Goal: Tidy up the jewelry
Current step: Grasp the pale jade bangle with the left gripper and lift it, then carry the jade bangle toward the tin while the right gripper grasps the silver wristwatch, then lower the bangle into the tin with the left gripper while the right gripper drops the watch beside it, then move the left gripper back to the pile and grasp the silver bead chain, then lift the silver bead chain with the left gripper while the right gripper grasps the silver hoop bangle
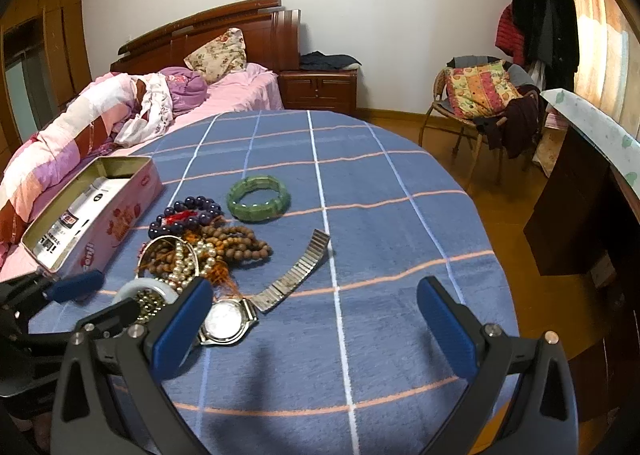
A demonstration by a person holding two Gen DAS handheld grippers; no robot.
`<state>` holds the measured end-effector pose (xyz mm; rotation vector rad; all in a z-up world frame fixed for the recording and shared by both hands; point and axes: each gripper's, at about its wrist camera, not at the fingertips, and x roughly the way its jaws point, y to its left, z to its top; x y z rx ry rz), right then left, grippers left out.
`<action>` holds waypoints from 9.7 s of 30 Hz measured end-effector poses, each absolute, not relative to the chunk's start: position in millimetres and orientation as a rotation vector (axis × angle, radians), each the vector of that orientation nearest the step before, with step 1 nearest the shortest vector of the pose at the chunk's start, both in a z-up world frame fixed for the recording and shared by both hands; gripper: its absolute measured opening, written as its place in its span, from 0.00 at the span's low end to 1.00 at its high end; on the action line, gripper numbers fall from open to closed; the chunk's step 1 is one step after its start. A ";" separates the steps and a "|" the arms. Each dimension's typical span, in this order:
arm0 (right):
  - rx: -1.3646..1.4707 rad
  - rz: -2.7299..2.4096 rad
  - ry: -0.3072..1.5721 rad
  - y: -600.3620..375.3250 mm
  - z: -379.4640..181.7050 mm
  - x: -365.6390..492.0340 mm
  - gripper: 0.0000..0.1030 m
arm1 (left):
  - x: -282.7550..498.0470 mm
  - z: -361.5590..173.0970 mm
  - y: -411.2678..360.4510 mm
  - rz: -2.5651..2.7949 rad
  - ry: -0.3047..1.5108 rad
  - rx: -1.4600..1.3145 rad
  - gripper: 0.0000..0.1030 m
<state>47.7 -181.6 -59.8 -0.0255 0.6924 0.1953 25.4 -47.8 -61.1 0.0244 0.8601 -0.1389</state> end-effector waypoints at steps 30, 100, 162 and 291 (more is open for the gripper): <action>-0.160 0.297 0.878 -130.8 -87.5 60.5 0.82 | 26.7 -25.3 -0.6 -0.115 0.697 -0.081 0.11; -0.222 0.605 0.552 -12.4 22.1 81.1 0.48 | 41.6 0.1 112.9 0.126 0.629 -0.171 0.11; -0.140 0.533 0.717 -59.7 -34.7 108.8 0.81 | 34.3 -22.5 138.0 0.241 0.667 -0.206 0.63; -0.221 0.638 0.815 -49.3 -85.1 53.2 0.30 | 10.2 4.8 50.1 -0.103 0.582 -0.216 0.09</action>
